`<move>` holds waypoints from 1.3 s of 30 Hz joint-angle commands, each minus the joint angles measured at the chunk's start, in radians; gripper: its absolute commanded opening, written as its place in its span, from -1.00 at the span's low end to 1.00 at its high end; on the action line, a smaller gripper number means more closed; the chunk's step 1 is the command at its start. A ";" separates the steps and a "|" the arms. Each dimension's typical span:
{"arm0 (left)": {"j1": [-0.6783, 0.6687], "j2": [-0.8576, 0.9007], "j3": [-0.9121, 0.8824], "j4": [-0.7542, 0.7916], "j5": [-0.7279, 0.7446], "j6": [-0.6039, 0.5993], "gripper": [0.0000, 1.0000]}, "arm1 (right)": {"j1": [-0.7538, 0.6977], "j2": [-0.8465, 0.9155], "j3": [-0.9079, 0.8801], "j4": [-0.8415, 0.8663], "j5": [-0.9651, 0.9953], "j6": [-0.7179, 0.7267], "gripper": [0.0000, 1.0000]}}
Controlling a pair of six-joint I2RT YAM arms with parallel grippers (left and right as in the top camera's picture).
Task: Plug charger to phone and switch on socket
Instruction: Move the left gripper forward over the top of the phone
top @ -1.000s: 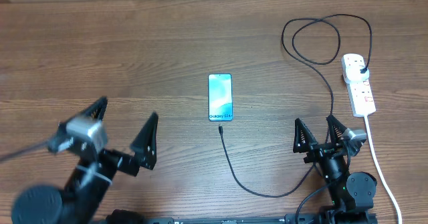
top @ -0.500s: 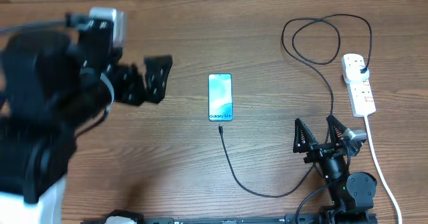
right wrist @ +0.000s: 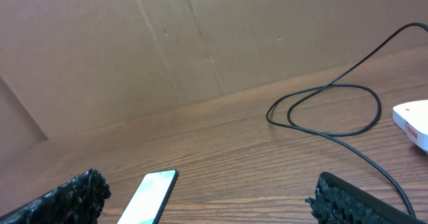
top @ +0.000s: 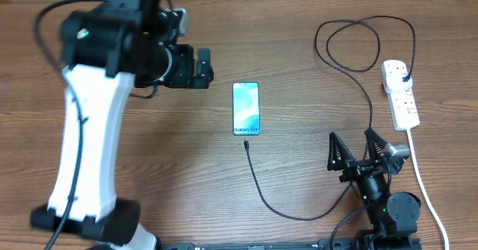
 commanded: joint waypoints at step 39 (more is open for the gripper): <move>-0.140 0.573 -0.007 0.086 0.029 -0.167 -0.49 | 0.004 -0.010 -0.010 0.005 -0.005 0.000 1.00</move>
